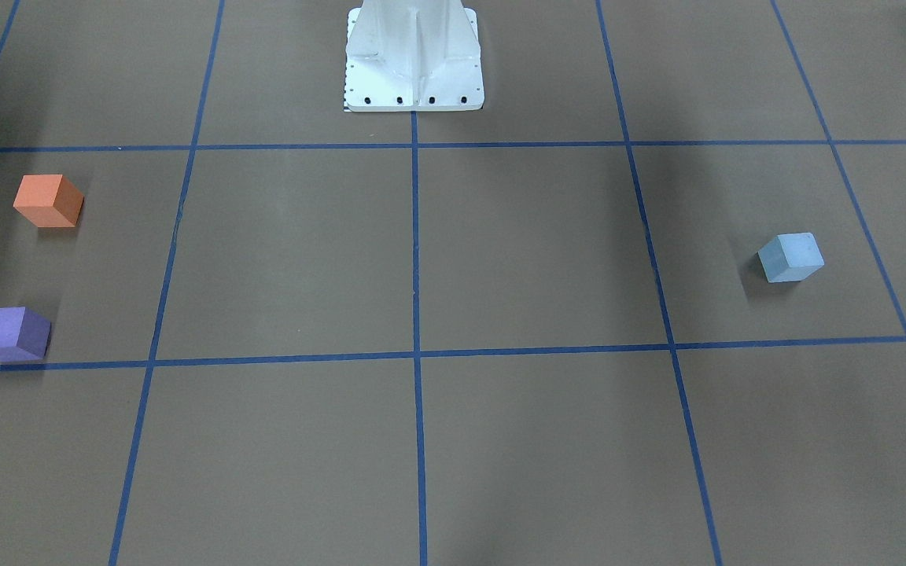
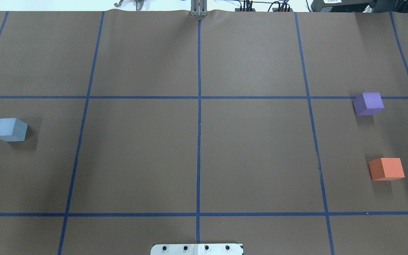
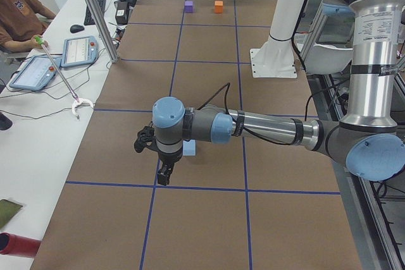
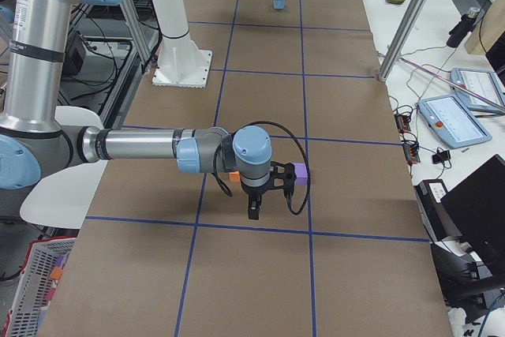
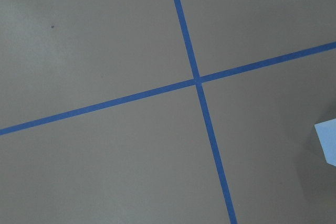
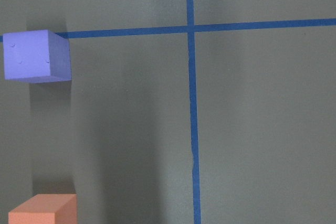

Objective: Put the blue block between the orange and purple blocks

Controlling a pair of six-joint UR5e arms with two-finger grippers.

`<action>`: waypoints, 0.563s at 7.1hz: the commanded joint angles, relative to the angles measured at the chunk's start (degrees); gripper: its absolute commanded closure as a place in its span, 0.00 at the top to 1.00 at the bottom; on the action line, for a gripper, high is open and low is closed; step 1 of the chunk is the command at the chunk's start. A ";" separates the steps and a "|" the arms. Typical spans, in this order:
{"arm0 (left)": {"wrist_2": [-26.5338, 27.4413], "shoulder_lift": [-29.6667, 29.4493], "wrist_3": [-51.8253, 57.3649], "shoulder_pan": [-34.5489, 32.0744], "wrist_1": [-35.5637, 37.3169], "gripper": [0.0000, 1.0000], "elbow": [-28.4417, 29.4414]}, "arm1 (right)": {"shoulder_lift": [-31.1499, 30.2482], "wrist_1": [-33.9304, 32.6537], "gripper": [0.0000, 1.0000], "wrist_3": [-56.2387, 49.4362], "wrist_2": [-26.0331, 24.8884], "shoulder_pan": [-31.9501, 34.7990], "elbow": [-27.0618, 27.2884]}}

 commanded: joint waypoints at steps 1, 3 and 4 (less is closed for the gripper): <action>-1.37 0.05 -0.31 1.16 -0.80 1.00 -1.07 | -0.24 0.09 1.00 0.00 0.20 0.24 0.06; -1.98 -1.78 -0.13 1.78 -0.89 1.00 -5.01 | 0.02 0.09 1.00 0.00 0.28 0.24 0.14; -5.65 -1.79 -2.83 3.96 -0.72 1.00 -5.37 | -0.24 0.17 1.00 0.00 0.28 0.33 0.32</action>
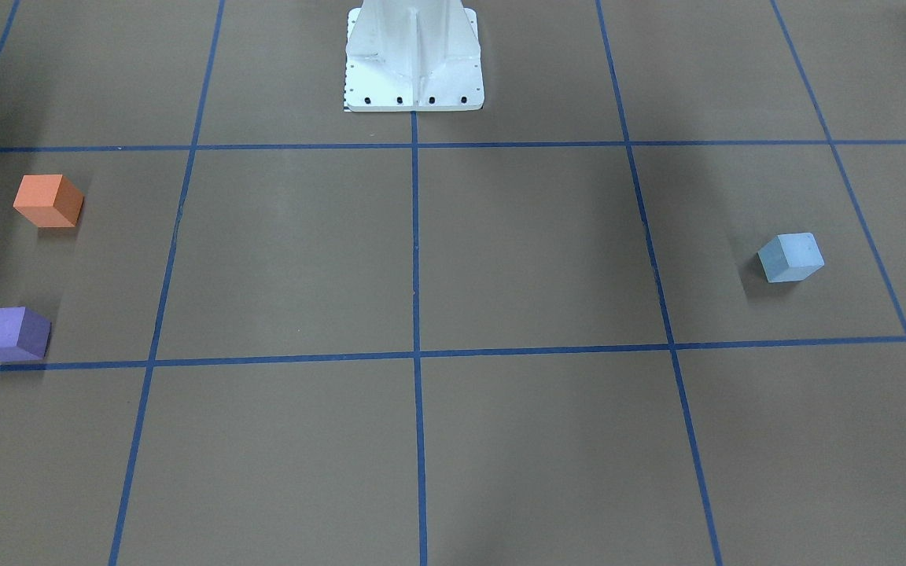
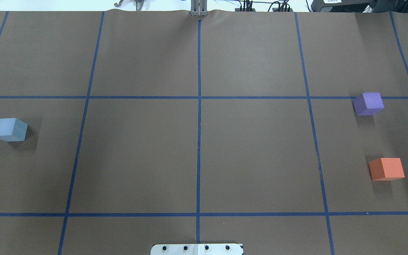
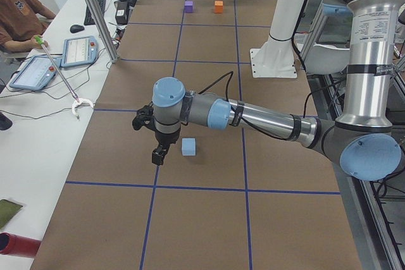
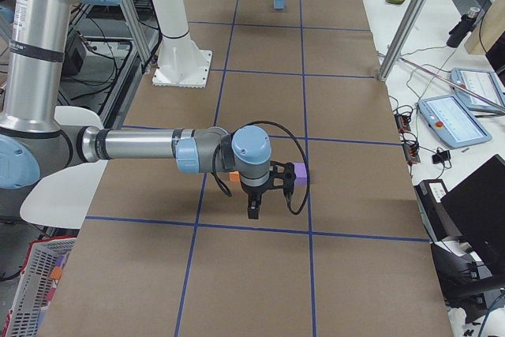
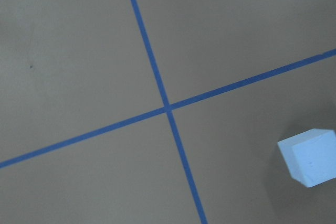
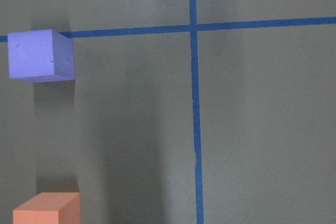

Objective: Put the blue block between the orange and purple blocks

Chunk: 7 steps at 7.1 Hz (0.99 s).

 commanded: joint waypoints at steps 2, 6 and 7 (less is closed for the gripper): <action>-4.55 -0.30 -30.42 12.73 -7.69 1.00 -1.04 | -0.16 -0.02 1.00 0.09 -0.49 -0.02 -0.03; 8.35 1.46 -51.54 25.85 -18.22 1.00 1.41 | -0.33 -0.11 1.00 0.00 -0.58 0.07 0.06; 12.29 1.46 -52.17 28.84 -18.92 1.00 2.46 | -0.34 -0.02 1.00 0.09 -0.23 0.07 0.06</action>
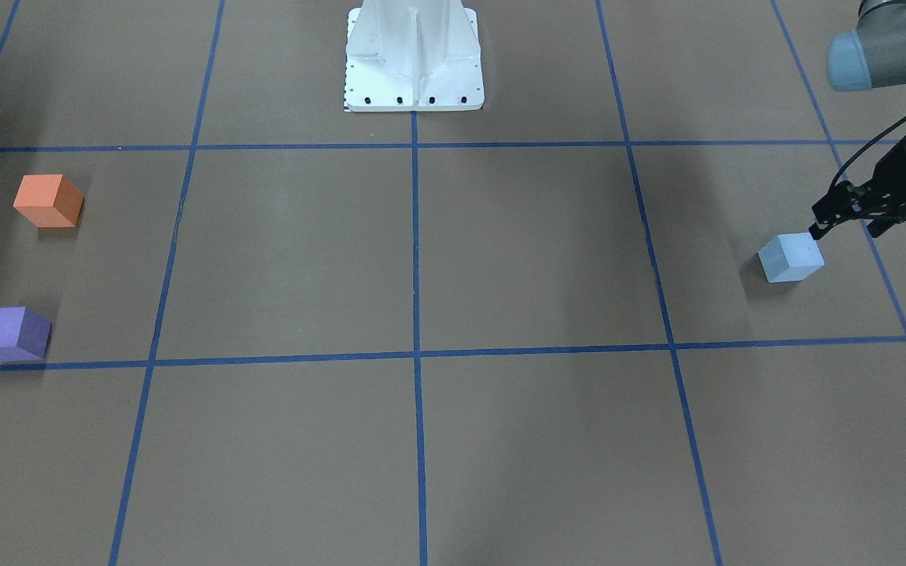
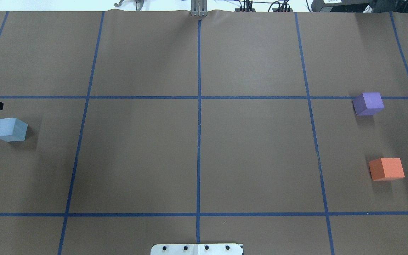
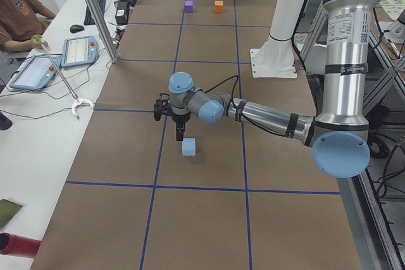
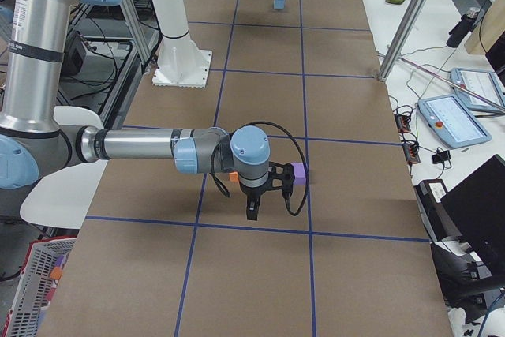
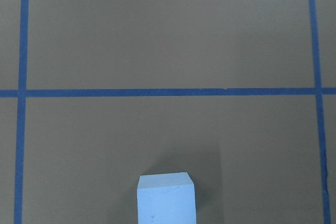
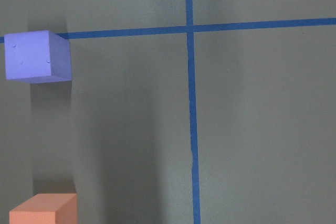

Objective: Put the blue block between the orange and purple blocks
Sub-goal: 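Lower the left gripper onto the light blue cube and grasp it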

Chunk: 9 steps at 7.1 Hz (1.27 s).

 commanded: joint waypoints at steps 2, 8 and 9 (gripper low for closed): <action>5.14 0.04 -1.47 5.29 -8.94 1.00 7.96 | 0.03 -0.05 1.00 -0.06 0.21 0.00 0.00; -1.99 0.12 -1.91 5.30 -12.24 1.00 10.02 | -0.15 -0.05 1.00 -0.06 0.21 0.53 0.09; -1.72 0.12 -1.82 5.30 -12.24 1.00 10.20 | -0.15 -0.05 1.00 -0.06 0.21 0.53 0.09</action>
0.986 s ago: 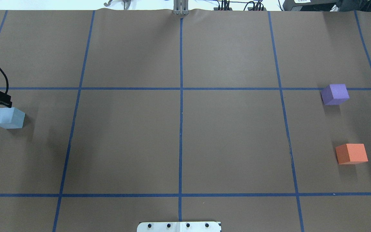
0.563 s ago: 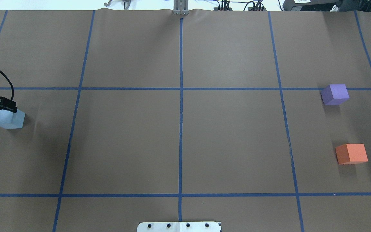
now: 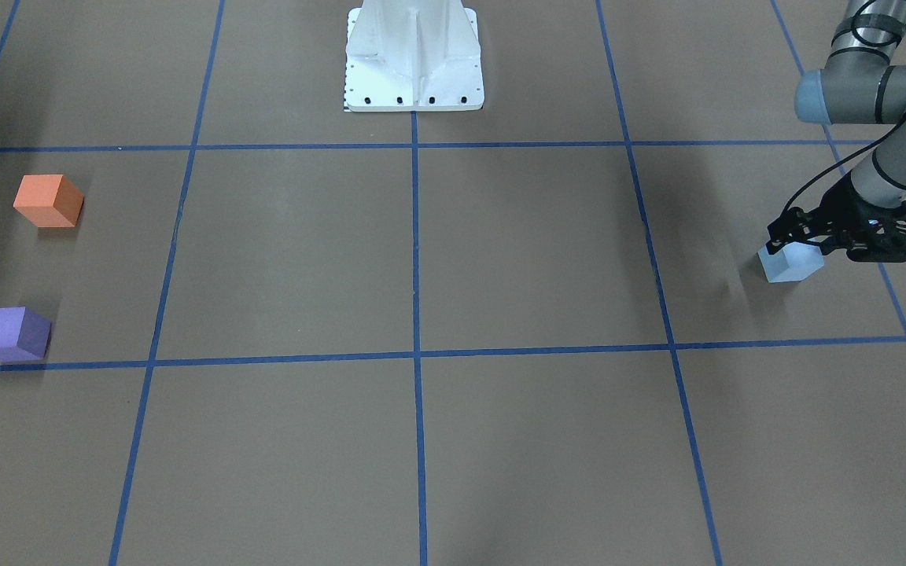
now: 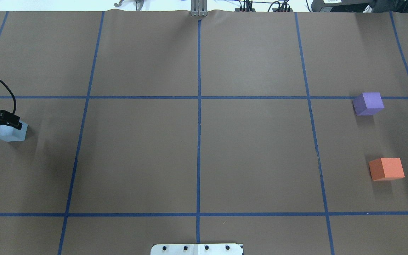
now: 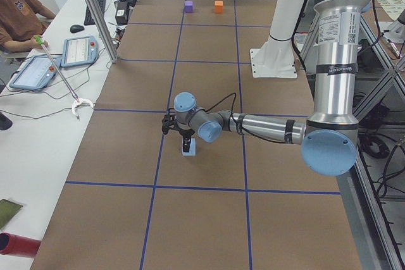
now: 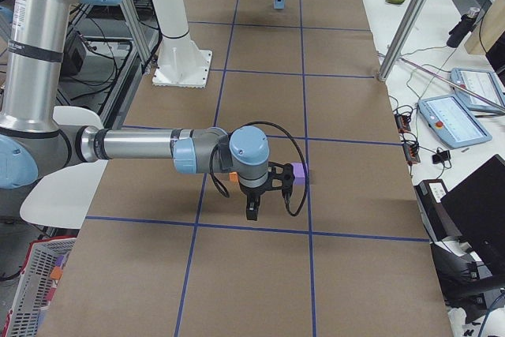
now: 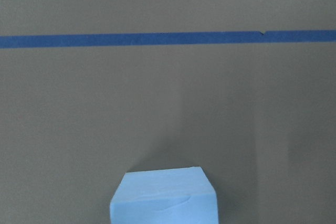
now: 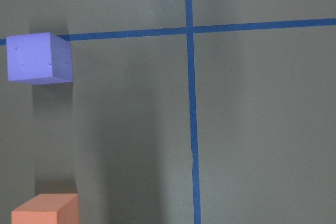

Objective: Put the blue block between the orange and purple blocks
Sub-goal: 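Lower the left gripper onto the light blue cube and grasp it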

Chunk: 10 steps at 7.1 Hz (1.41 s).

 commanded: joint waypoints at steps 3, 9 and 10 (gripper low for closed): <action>0.53 -0.46 0.10 0.34 0.05 1.00 0.92 | 0.04 -0.12 1.00 0.00 0.00 0.02 -0.27; 1.50 -0.64 -0.16 2.02 -0.03 0.04 2.33 | 0.04 -0.12 1.00 0.00 0.17 -0.15 -0.27; 1.15 0.23 0.02 1.58 0.14 0.00 -0.37 | 0.04 -0.12 1.00 0.00 0.17 0.02 -0.01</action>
